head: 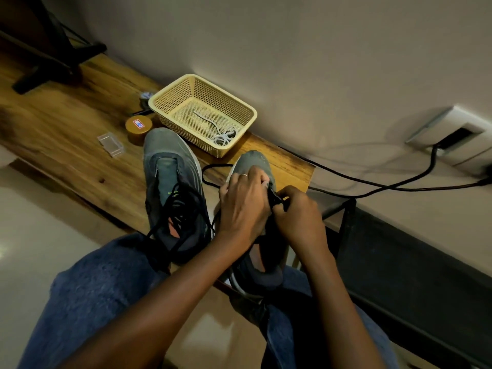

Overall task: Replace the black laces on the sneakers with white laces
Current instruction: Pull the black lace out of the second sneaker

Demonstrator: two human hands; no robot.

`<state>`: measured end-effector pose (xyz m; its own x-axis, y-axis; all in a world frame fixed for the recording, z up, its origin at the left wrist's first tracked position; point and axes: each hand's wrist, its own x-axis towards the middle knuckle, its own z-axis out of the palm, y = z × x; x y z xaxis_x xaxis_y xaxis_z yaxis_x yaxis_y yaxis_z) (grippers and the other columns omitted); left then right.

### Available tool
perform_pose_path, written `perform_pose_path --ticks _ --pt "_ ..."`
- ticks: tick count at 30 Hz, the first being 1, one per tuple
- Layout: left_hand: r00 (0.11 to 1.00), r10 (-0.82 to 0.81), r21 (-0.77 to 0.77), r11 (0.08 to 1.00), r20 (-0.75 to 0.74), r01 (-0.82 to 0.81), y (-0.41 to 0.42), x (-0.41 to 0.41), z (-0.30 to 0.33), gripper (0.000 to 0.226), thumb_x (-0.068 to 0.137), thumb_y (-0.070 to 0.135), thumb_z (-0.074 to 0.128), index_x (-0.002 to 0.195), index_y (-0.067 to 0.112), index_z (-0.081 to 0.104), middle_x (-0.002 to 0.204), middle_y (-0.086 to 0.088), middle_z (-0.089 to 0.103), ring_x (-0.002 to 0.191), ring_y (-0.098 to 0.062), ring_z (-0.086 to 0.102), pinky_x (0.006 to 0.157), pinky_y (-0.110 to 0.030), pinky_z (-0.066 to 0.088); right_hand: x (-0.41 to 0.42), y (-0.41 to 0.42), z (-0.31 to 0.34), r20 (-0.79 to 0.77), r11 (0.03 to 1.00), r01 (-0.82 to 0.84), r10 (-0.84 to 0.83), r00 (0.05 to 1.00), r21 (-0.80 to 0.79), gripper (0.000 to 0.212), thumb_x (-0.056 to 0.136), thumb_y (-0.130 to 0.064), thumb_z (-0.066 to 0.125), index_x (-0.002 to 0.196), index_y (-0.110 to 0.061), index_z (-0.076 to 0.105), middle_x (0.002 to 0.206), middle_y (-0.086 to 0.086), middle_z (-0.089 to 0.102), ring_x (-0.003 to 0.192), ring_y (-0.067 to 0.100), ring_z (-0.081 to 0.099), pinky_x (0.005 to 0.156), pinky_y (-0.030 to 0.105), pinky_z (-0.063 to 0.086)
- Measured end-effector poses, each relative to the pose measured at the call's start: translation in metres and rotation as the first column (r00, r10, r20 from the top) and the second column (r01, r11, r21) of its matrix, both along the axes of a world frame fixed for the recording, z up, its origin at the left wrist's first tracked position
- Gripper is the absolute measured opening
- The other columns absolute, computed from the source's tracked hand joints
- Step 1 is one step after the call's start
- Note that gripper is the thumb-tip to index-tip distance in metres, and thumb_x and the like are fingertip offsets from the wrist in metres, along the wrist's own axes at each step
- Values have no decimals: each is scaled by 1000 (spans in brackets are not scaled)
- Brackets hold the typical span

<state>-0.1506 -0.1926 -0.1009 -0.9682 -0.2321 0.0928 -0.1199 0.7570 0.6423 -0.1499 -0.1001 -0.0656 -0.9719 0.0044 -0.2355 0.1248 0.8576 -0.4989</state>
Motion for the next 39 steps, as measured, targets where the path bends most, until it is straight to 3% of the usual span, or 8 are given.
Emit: perform_pose_path --ticks 5,10,13,19,23,27,35,39 --pt "991 -17 -141 989 135 36 -7 -3 2 17 92 35 55 105 29 65 104 4 65 115 -19 46 98 -40 30 0 0 -2 5 1000 -21 21 1000 19 22 90 -16 50 111 -17 58 102 12 65 90 30 60 72 39 51" --pt "999 -33 -41 999 -11 32 -2 -2 5 13 95 25 53 102 17 59 94 -7 65 94 -26 57 79 -39 42 0 -1 0 -6 1000 -1 1 1000 2 24 90 -15 50 113 -17 57 101 12 65 90 30 62 77 46 54" --pt "998 -6 16 1000 -55 7 -2 0 5 14 98 24 44 104 13 48 90 -10 63 83 -27 59 64 -34 36 0 1 1 -13 1000 -3 3 1000 18 28 91 -14 50 118 -15 56 108 13 64 95 31 61 79 45 53" --pt "998 -57 -3 998 33 58 -9 -3 -1 20 91 33 58 108 23 61 106 -3 64 104 -23 56 87 -40 46 0 -1 1 -16 998 -41 42 999 53 25 91 -13 49 115 -14 56 108 14 64 95 32 60 75 41 52" --pt "998 -55 -26 998 -18 55 -9 -5 -4 12 92 29 58 98 21 65 99 -3 66 96 -23 58 77 -37 45 1 -1 2 -10 997 -45 46 999 63 26 91 -13 49 116 -16 55 109 13 64 93 31 61 76 45 53" --pt "999 -3 7 1000 -38 4 -5 -5 -3 16 99 25 43 102 13 53 93 -9 63 86 -27 59 65 -31 33 1 -1 3 -18 999 -21 22 1000 43 29 90 -13 49 119 -15 54 110 14 64 92 32 61 76 46 53" --pt "999 -36 14 999 -9 36 -8 -6 -7 15 90 39 59 99 30 67 98 5 69 95 -18 58 74 -30 43 1 0 2 -28 997 -63 64 998 55 26 91 -12 50 117 -16 54 105 13 64 90 30 61 73 42 53" --pt "1000 -3 24 1000 14 3 -8 -9 -7 20 97 32 52 101 18 67 98 -3 69 89 -19 59 65 -24 31 2 -1 1 -24 998 -50 51 998 43 26 90 -12 50 116 -17 54 106 14 65 90 31 62 75 47 54"
